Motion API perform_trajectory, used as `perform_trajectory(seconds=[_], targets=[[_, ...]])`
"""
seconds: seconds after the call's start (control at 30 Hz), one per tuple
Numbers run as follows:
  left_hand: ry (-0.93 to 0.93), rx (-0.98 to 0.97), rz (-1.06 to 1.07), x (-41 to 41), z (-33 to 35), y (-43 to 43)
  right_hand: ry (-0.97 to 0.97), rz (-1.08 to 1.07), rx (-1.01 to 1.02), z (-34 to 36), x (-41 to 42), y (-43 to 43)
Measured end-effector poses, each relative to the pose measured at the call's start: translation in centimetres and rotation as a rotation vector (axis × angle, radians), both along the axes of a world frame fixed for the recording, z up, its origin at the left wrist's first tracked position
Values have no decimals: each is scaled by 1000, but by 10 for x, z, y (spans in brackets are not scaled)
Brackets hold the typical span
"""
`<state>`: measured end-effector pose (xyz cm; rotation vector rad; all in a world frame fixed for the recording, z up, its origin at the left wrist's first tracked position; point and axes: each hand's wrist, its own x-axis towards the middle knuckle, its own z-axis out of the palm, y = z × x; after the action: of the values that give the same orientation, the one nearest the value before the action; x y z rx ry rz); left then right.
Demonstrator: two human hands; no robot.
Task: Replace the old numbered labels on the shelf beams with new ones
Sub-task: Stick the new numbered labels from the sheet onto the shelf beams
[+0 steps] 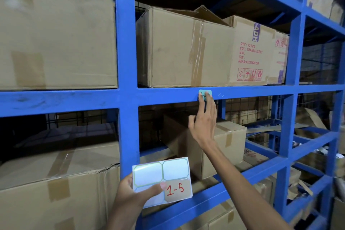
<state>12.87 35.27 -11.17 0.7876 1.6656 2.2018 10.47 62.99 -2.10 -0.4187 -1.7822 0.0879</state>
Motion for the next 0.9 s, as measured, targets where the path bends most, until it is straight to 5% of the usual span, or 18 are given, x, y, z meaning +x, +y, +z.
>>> perform_trajectory(seconds=[0.4,0.8,0.9], targets=[[19,-8,9,-13,-7,-7,-65,195,10,-6,-5,18],[-83,59,41,-10,-1,-5,-192,106,2,8,13,25],[-82,113,-5,-1,10,-3,-111,276,-136,7,43,-1]])
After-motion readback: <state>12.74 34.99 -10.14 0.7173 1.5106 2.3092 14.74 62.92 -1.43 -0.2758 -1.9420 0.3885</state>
